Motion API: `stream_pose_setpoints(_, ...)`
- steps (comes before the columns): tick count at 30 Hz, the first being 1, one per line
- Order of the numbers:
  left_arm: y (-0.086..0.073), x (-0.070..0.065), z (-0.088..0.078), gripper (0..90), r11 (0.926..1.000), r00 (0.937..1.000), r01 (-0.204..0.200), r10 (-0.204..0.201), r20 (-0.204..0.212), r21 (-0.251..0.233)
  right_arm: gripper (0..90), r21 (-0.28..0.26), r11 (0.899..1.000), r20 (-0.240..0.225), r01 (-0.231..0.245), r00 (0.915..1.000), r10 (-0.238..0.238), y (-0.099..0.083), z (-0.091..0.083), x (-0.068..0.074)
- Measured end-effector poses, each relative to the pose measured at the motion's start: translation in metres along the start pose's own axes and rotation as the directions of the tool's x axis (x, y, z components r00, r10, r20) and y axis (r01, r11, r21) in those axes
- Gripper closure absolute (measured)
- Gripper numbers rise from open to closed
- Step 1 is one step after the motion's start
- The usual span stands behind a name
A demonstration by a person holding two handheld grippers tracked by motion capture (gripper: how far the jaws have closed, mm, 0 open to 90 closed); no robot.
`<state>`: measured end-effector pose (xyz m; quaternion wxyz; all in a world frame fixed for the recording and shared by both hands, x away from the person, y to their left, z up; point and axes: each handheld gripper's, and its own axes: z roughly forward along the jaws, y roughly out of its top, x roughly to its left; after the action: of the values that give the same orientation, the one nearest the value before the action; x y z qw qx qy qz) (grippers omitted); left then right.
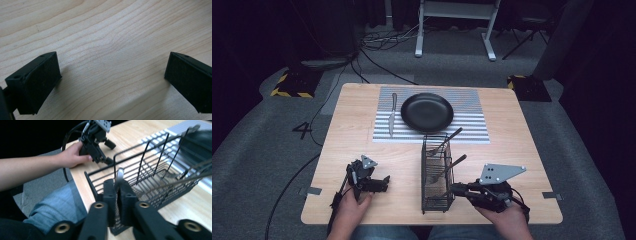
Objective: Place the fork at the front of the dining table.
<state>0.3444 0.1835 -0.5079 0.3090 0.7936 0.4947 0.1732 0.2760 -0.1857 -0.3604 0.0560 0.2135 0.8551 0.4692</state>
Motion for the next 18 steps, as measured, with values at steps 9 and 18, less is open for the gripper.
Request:
stream_pose_setpoints(9, 0.0, 0.0, 0.0, 0.3, 1.0, 1.0, -0.003, 0.003, 0.0, 0.002, 86.0, -0.052, 0.998, 0.003, 0.021, 0.9998, -0.021, 0.02, -0.011, 0.0)
stream_pose_setpoints(18, 0.0, 0.0, 0.0, 0.3, 1.0, 1.0, 0.0, 0.0, 0.0, 0.0, 86.0, -0.101, 0.994, 0.027, 0.051, 0.9985, -0.049, 0.04, -0.038, -0.001)
